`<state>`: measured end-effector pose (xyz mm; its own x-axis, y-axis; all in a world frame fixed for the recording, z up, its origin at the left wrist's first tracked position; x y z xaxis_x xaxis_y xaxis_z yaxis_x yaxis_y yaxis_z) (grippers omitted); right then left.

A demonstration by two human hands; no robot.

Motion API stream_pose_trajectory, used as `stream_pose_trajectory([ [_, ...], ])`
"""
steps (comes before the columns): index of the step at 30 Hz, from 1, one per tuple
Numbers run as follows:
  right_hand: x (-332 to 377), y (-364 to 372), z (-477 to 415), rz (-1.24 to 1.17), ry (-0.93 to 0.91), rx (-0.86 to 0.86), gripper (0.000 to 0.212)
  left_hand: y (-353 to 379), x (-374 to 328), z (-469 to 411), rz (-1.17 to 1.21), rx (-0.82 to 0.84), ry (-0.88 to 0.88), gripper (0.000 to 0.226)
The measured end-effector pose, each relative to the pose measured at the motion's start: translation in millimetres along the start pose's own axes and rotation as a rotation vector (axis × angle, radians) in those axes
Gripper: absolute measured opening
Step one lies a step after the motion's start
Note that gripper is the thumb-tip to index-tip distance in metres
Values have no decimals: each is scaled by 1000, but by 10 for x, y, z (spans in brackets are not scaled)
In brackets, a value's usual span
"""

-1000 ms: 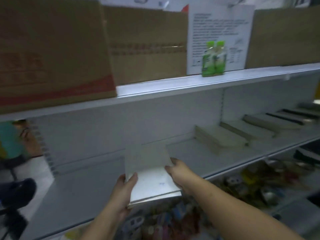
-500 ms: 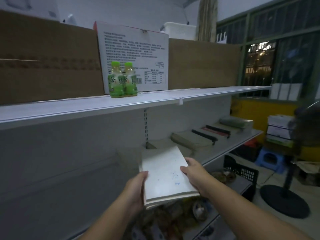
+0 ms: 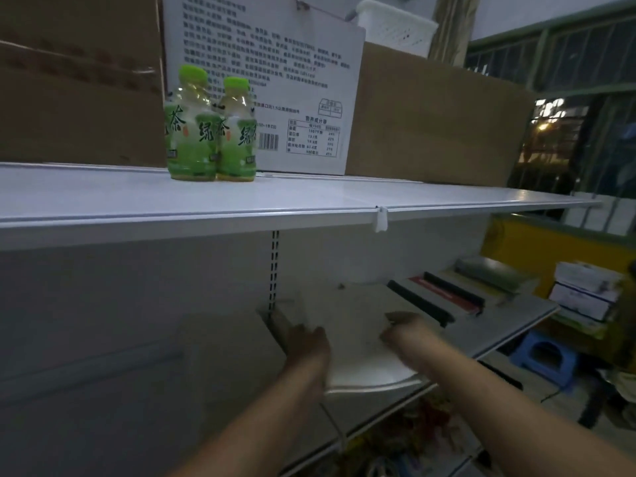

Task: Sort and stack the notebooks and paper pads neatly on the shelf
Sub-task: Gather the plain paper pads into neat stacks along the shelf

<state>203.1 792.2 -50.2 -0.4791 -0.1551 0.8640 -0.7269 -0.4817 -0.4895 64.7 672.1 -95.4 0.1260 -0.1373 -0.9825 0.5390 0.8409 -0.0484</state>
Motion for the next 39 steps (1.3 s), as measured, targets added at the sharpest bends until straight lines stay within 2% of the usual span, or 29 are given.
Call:
stream_pose_trajectory([
  [2, 38, -41, -286, 188, 4, -3, 49, 83, -65, -144, -27, -12, -58, 39],
  [5, 67, 27, -591, 425, -52, 83, 46, 130, -147, -247, -88, -27, -162, 40],
  [7, 74, 104, -789, 442, -126, 135, 40, 122, -134, -410, -147, -92, -184, 43],
  [9, 110, 171, -966, 416, -207, 161, 32, 186, -84, -544, -234, -85, -142, 49],
  [11, 111, 276, -1097, 358, -215, 207, 29, 206, -108, -523, -229, -67, -142, 60],
  [13, 59, 421, -1256, 393, -225, 259, 35, 210, -112, -565, -181, -115, -138, 62],
  [15, 8, 543, -1317, 497, -261, 303, 43, 202, -94, -624, -271, -211, -145, 53],
  [17, -43, 671, -1309, 618, -376, 348, 51, 191, -94, -619, -329, -301, -156, 48],
  [20, -65, 763, -1311, 744, -621, 239, 68, 238, -138, -553, -329, -316, -96, 47],
  [23, -71, 882, -1308, 899, -856, 164, 52, 198, -124, -496, -278, -349, -47, 58],
  [26, 2, 912, -1227, 992, -961, 133, 37, -106, -188, -242, -202, -460, 133, 29],
  [28, 4, 939, -1261, 978, -1005, 173, 32, -546, -286, -31, -302, -608, 244, 27],
  [29, 18, 921, -1234, 936, -1035, 186, 33, -801, -303, 53, -365, -677, 256, 26],
  [30, 38, 880, -1224, 879, -1024, 184, 36, -1064, -263, 78, -388, -721, 195, 27],
  [32, 88, 827, -1180, 857, -976, 168, 36, -1474, -51, 94, -298, -690, -28, 34],
  [35, 301, 881, -910, 653, -982, 161, 33, -1614, 302, 181, -61, -482, -267, 24],
  [37, 472, 1084, -532, 467, -990, 317, 38, -1610, 406, 170, 30, -368, -276, 27],
  [39, 533, 1438, -193, 445, -909, 534, 50, -1622, 422, 102, 74, -309, -272, 31],
])
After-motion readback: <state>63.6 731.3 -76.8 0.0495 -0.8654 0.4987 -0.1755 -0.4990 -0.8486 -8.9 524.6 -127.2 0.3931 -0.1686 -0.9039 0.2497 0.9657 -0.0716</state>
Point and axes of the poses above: each hand's wrist, its own z-axis away from the middle knuckle, its own y-axis out of the palm, x = y × z, the point moved 5 cm from there along -z, towards the middle knuckle, and after that the axes turned 3 degrees about z, right-handed, at the moved point
